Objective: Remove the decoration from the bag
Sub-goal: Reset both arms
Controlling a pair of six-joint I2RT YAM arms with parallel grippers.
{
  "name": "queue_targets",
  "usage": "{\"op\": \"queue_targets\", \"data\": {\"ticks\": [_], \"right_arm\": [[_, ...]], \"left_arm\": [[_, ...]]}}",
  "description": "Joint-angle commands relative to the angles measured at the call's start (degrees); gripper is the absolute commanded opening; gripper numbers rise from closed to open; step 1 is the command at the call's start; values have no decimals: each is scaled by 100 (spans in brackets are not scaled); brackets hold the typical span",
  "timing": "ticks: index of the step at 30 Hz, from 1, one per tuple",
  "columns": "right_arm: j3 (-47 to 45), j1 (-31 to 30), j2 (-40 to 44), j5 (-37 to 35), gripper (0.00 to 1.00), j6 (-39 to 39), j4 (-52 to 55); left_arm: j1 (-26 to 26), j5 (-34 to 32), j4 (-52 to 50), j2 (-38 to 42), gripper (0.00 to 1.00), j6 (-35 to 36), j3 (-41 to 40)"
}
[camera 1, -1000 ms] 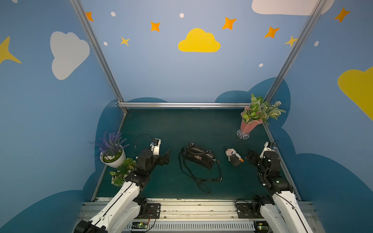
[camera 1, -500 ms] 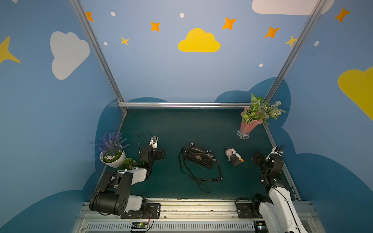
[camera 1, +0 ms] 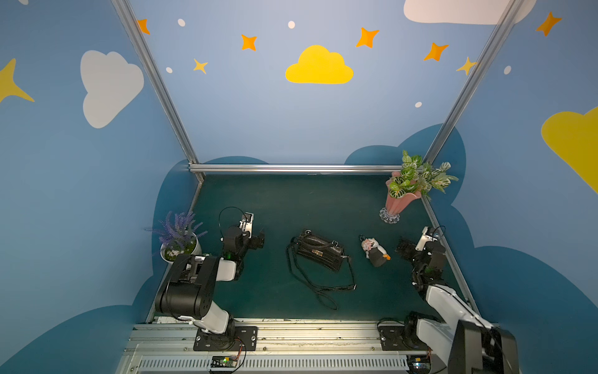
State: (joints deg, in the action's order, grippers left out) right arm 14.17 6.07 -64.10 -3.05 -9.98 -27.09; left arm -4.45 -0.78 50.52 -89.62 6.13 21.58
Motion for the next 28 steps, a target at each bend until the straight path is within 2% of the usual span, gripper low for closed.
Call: {"op": "queue_targets", "data": {"ticks": [1, 6, 10, 28], "right_arm": [[427, -372, -714, 241, 98, 666, -1111], [1016, -1015, -1970, -83, 98, 1522, -1161], [1184, -822, -2001, 64, 98, 1423, -845], [1174, -839, -1985, 31, 98, 1420, -851]], "left_arm": [[6, 95, 67, 16, 100, -27, 23], [-6, 96, 67, 22, 100, -29, 22], [-3, 95, 79, 15, 100, -24, 26], [-2, 208, 134, 21, 100, 34, -13]]}}
